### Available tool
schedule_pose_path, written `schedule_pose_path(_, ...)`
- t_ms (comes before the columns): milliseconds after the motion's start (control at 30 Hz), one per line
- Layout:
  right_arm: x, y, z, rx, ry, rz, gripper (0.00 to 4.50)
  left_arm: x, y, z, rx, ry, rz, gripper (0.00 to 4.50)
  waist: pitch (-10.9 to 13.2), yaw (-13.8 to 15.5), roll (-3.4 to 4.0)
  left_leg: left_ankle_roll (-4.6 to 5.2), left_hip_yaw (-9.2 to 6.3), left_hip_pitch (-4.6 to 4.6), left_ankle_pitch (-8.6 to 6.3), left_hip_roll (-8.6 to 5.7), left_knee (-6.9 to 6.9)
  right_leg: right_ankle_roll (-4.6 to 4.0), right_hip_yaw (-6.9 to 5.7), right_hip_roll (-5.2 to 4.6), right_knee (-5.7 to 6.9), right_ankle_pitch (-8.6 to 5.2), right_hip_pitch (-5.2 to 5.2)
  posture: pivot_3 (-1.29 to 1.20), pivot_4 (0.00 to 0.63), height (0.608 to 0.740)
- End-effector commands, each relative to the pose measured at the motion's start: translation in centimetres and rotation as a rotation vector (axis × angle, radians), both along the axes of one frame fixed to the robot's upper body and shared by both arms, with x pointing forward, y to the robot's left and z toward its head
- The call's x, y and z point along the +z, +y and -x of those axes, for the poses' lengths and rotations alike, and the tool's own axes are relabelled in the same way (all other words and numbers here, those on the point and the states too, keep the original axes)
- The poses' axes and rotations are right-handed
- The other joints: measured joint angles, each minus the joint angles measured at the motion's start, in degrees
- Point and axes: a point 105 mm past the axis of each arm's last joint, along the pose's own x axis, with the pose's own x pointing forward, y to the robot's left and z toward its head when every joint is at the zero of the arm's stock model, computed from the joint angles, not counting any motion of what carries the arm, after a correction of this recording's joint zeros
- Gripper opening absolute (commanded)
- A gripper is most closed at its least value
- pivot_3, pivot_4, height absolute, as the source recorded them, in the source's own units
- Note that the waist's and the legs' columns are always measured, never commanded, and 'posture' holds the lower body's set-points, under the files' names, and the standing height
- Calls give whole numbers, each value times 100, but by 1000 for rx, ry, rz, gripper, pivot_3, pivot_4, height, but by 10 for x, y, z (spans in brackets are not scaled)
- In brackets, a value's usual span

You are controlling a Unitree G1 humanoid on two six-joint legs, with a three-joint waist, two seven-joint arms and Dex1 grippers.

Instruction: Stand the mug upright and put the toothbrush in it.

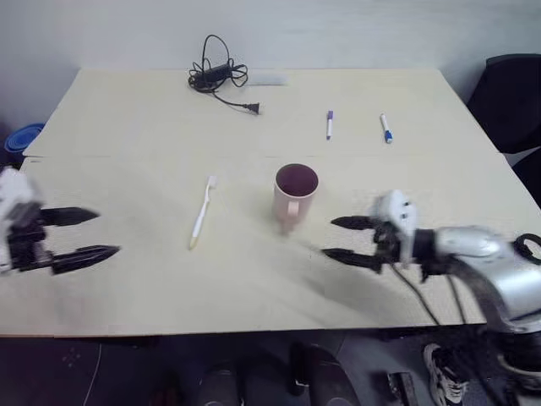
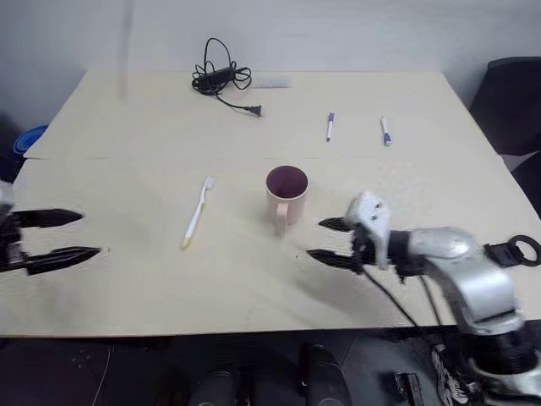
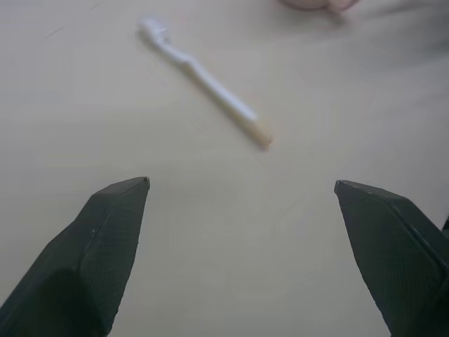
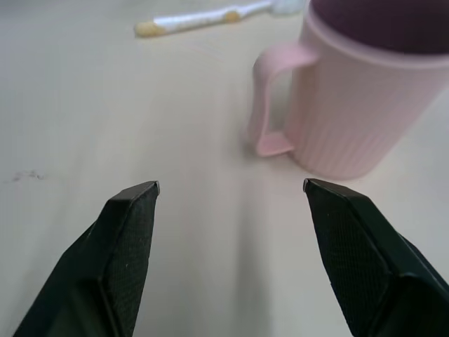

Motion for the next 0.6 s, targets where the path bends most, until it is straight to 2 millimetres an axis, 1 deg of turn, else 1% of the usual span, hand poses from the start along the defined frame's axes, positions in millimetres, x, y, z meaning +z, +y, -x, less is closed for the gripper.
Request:
schedule_pose_path(33,35,-5,18,65,-50,-35,3429,17,21,-5,81,-76,-4,4500,0,42,0,0,-1,3,-7,1,0,-3,-2,-4,2,-2,1,0,150,740)
schedule_pose_path(133,42,-9,16,34,-76,-26,3429,19,10,-24,86,-96,65,4500,-3,128,-7,5,-5,6,-15,4,-1,-6,1,-17,4,-1,5,0,150,740)
schedule_pose_path(200,43,-9,16,25,-90,-14,3429,12,-5,-42,96,-59,113,4500,-3,175,-6,-3,-6,7,-10,0,0,-6,4,-25,10,0,6,0,150,740)
schedule_pose_path(233,45,-9,16,16,-100,-15,3429,6,-19,-52,94,-21,151,4500,-3,202,-5,-2,-5,6,-9,-5,-1,-4,4,-24,12,1,6,0,150,740)
schedule_pose_path(300,46,-8,16,4,-114,-16,3429,-3,-38,-66,93,34,189,4500,-3,210,-6,-2,4,4,-6,-9,0,0,6,-12,20,3,3,0,150,740)
schedule_pose_path(367,48,-7,19,-7,-132,-9,3429,-13,-62,-86,120,100,222,4500,-1,230,-10,-3,11,3,-5,-9,0,5,8,-4,36,6,4,0,150,740)
schedule_pose_path(400,48,-6,19,-10,-137,-7,3429,-16,-70,-92,135,126,230,4500,-4,250,-16,-1,11,-3,-3,-10,5,10,7,1,34,9,3,0,150,740)
schedule_pose_path(467,52,-5,26,-10,-159,-4,3429,-19,-91,-120,229,174,275,4500,-3,275,-22,1,13,-6,-1,-13,10,13,7,4,33,10,3,0,150,740)
schedule_pose_path(533,57,-4,31,-11,-177,-7,3429,-20,-115,-135,226,197,252,4500,0,283,-31,6,8,-18,2,-44,25,20,1,8,32,15,3,0,150,740)
schedule_pose_path(600,61,-3,36,-17,-195,-5,3429,-24,-135,-147,206,214,261,4500,0,271,-32,8,4,-17,1,-47,33,25,2,4,32,17,4,0,150,740)
